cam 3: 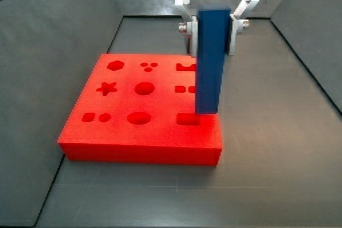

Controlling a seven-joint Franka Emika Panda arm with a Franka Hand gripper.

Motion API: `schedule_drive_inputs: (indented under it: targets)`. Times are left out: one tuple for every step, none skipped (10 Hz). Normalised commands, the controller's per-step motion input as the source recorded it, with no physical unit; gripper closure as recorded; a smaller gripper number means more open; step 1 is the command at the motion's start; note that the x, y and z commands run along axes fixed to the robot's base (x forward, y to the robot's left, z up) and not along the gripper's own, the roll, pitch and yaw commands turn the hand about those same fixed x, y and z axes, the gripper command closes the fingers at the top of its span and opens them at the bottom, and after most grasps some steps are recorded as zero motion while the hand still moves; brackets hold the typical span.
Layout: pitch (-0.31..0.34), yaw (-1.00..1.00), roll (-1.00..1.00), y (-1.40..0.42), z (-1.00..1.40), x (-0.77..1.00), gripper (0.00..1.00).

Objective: Pick up the rectangle object. Move up. Place the rectangle object on the fixture. Regrasp the rectangle object. Move to above the board. Insert the rectangle object.
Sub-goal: Insert the rectangle object.

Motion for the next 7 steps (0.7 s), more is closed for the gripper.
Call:
schedule_drive_inputs:
  targets:
    - [0.054,0.32,0.13,-0.15,0.0,0.0,1.0]
    - [0.0,0.21,0.07,-0.06,0.0,0.0,1.0]
    - [-0.004,0.0,0.0,0.0,-0.01,0.0,1.0]
    - [0.036,0.22,0.12,-0.01,-0.13,-0.13,1.0]
    - [0.179,0.21,0.23,-0.04,0.0,-0.14,1.0]
    - [0.099,0.08,0.06,0.0,0.0,0.0,1.0]
    - [0.004,0.0,0.0,0.0,0.0,0.0,1.0]
